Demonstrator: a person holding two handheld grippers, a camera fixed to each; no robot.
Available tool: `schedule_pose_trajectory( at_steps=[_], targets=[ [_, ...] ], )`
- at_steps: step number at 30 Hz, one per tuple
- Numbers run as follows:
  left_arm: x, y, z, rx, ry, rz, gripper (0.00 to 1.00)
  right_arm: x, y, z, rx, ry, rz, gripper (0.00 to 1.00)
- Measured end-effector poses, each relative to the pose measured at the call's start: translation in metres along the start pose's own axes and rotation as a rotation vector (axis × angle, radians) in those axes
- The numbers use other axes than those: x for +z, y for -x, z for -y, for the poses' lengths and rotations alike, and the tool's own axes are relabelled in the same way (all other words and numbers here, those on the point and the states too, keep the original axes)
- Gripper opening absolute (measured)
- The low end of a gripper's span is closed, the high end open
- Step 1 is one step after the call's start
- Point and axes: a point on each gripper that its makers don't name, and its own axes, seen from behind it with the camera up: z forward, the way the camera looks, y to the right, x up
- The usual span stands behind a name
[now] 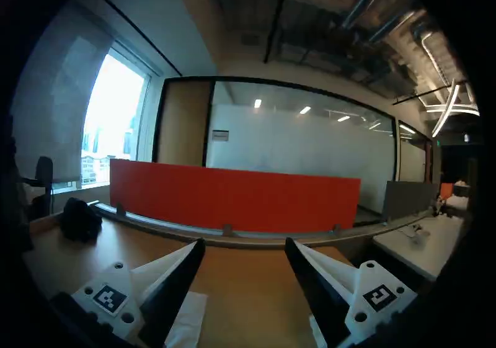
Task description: Fold towel
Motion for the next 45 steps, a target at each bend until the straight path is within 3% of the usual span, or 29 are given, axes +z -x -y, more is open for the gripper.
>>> schedule_pose_trajectory(
  at_steps=[8,17,32,38,45],
  targets=[
    [0.002,0.017,-0.029,0.056,0.089,0.057,0.97,-0.005,0.012,0.014,-0.046,-0.082,0.067,1.00],
    [0.001,0.031,-0.056,0.115,0.193,0.119,0.97,-0.008,0.024,0.034,-0.107,-0.222,0.126,1.00],
    [0.001,0.066,-0.098,0.169,0.374,0.244,0.97,-0.012,0.055,0.075,-0.199,-0.453,0.255,1.00],
    [0.002,0.080,-0.109,0.190,0.424,0.283,0.98,-0.014,0.068,0.086,-0.212,-0.508,0.294,1.00],
    [0.001,0.108,-0.114,0.206,0.436,0.336,0.97,-0.013,0.089,0.092,-0.206,-0.531,0.331,1.00]
  ],
)
